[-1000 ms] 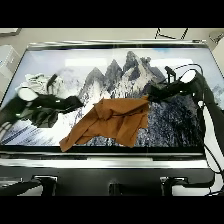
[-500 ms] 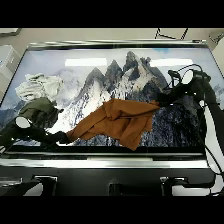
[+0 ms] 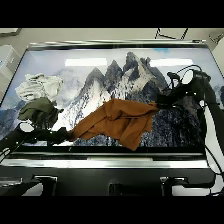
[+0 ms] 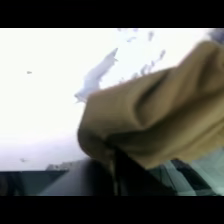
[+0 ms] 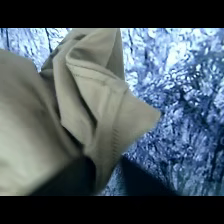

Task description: Fold the clothes and pants, and hang the long-sleeved shirts on hangers.

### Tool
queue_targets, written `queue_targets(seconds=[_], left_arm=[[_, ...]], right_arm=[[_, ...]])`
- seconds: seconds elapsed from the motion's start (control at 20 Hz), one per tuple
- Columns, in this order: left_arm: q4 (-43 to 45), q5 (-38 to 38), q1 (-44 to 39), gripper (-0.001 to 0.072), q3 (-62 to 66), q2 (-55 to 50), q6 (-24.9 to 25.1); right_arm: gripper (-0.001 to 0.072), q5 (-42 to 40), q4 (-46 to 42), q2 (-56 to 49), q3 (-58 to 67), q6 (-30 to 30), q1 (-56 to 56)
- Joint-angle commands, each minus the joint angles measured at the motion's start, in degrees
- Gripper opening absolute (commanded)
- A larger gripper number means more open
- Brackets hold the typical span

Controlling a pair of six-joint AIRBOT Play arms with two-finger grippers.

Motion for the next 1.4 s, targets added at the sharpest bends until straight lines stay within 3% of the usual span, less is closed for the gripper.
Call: queue_targets(seconds=[0.0, 0.15, 0.45, 0.65, 0.8, 1.05, 1.3, 1.35], left_arm=[[-0.87, 0.68, 0.09, 0.0028, 0.44, -0.24, 1.75], [-0.87, 0.68, 0.09, 0.0028, 2.56, 1.05, 3.06], [-0.9, 0.68, 0.09, 0.0027, 4.7, 2.64, 3.08], [-0.9, 0.09, 0.04, 0.0027, 4.7, 2.8, 3.08], [-0.9, 0.31, 0.09, 0.0027, 4.72, 4.35, 3.74], [-0.9, 0.66, 0.15, 0.0027, 4.7, 5.62, 3.69], [-1.11, 0.63, 0.15, 0.0027, 4.7, 5.7, 3.67], [-1.22, 0.63, 0.15, 0.0027, 4.72, 5.99, 3.67]], right_arm=[[0.0693, -0.04, 0.24, 0.04, 0.74, 1.29, 0.04], [0.0708, -0.55, 2.71, 0.04, 6.84, 1.11, 0.04], [0.0709, -10.69, 16.33, -4.35, 13.16, 0.2, 0.81], [0.0709, -10.05, 14.23, -11.02, 13.14, -1.46, 5.62], [0.0708, -5.42, 6.69, -11.32, 13.35, 1.07, 3.78], [0.0711, 15.15, 3.87, -10.78, 14.03, -2.71, -4.79], [0.0704, 16.87, 4.15, -10.8, 9.88, -0.59, -5.16], [0.0643, 16.55, 4.5, -10.8, 8.44, -0.15, -4.28]])
